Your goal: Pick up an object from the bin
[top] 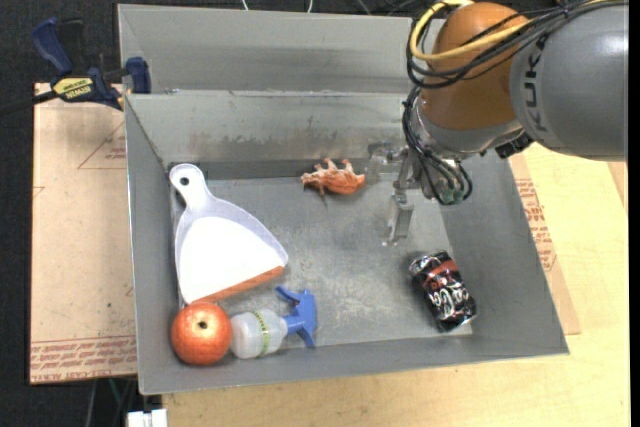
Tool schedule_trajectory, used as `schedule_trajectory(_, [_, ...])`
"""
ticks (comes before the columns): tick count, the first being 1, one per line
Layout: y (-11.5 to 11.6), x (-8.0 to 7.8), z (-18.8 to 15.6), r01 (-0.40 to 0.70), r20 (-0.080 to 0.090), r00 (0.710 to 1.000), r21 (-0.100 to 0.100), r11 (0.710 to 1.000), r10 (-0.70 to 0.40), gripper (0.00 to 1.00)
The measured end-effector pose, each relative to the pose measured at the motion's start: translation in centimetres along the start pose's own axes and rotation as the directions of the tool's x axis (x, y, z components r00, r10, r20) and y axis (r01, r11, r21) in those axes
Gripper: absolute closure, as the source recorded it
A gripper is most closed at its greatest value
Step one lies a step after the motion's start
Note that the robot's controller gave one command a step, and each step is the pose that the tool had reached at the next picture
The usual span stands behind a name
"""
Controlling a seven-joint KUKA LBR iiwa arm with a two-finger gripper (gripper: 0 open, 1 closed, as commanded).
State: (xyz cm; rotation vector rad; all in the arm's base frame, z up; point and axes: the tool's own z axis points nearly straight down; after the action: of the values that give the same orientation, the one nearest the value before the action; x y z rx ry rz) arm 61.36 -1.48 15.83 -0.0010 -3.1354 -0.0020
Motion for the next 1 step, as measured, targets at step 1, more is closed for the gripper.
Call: schedule_trajectory(1, [0.00,-0.18,-0.48,0.001,0.008,1.000,0.000,1.000,-0.001,0.00])
